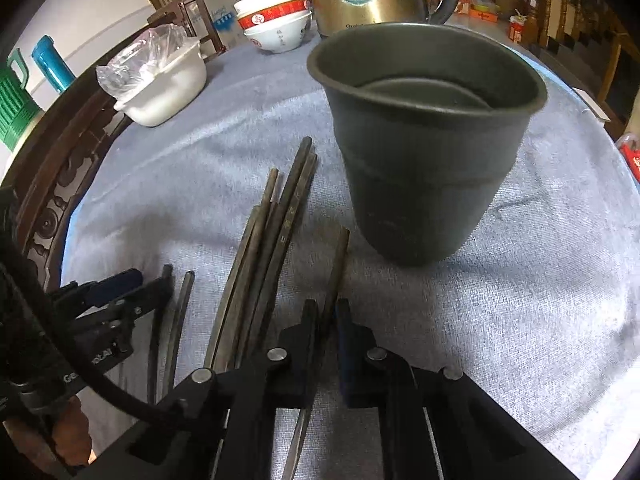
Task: Organize utensils
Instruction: 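Close the left tool on one chopstick while the right tool grasps another, then lift both held chopsticks over the grey cup and open both tools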
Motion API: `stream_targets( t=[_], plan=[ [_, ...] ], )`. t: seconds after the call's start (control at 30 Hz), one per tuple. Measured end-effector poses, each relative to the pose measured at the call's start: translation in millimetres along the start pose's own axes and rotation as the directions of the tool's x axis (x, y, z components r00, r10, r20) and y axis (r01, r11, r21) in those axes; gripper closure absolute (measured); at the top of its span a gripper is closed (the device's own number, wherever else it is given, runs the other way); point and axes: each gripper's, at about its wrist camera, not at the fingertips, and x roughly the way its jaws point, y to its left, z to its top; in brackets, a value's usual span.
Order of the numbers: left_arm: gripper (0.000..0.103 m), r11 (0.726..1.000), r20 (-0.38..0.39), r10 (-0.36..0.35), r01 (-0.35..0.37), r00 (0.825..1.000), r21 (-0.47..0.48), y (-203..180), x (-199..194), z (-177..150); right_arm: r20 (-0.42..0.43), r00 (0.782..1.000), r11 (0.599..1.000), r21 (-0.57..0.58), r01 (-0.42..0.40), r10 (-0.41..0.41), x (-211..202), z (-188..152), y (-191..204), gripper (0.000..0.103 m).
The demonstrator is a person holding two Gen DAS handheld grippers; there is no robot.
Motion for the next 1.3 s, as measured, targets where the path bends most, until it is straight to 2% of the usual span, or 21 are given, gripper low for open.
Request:
stream_targets(
  t=[0.1,0.17,0.2,0.27,0.43,0.57,0.63,0.73,0.83,0.87,1.07,1.13,1.23,1.3],
  plan=[
    [0.061,1.000,-0.001,0.000,0.000,1.000,0.005,2,2,3,0.010,1.000,1.000,-0.018,-0.001,0.002,3,4,3,0.092],
    [0.077,1.000,0.007,-0.006,0.006,1.000,0.007,2,1,3,0.010,1.000,1.000,0.007,-0.022,0.022,3,4,-1,0.094],
    [0.094,0.999,0.004,-0.035,0.035,0.999,-0.007,5,2,4,0.009,0.999,0.999,0.024,-0.035,0.035,2,3,-4,0.095],
    [0.096,0.997,0.001,-0.056,0.056,0.998,-0.046,12,0,4,0.029,0.998,0.998,0.033,-0.058,0.057,-5,2,-7,0.095],
    [0.096,0.996,0.080,-0.057,0.063,0.995,-0.067,22,-31,1,0.132,0.983,0.992,-0.006,-0.129,0.129,-43,-4,-8,0.097],
    [0.096,0.996,0.171,-0.045,0.056,0.984,-0.062,18,-73,5,0.216,0.957,0.981,-0.051,-0.189,0.196,-75,-7,-7,0.097],
    [0.096,0.997,0.226,-0.046,0.060,0.973,-0.056,16,-99,4,0.255,0.940,0.974,-0.065,-0.218,0.228,-90,-9,-7,0.097],
    [0.096,0.997,0.300,-0.048,0.064,0.953,-0.045,8,-133,3,0.342,0.899,0.962,-0.088,-0.260,0.274,-115,-14,-11,0.097],
    [0.096,0.996,0.383,-0.057,0.076,0.922,-0.036,2,-170,3,0.457,0.837,0.953,-0.098,-0.288,0.300,-141,-18,-15,0.097],
    [0.096,0.996,0.403,-0.060,0.079,0.913,-0.032,-1,-177,4,0.483,0.823,0.953,-0.096,-0.288,0.298,-151,-19,-19,0.097],
    [0.097,0.995,0.512,-0.085,0.095,0.855,0.008,-24,-221,17,0.658,0.708,0.952,-0.041,-0.304,0.255,-191,-14,-39,0.097],
    [0.097,0.994,0.533,-0.103,0.106,0.840,0.025,-33,-233,26,0.694,0.679,0.950,-0.026,-0.312,0.242,-203,-7,-46,0.097],
    [0.097,0.992,0.563,-0.127,0.118,0.816,0.052,-49,-248,41,0.768,0.614,0.956,0.005,-0.292,0.184,-224,7,-54,0.097],
    [0.097,0.990,0.587,-0.138,0.116,0.798,0.075,-63,-259,52,0.803,0.579,0.965,0.023,-0.260,0.137,-234,14,-59,0.097]
  ],
)
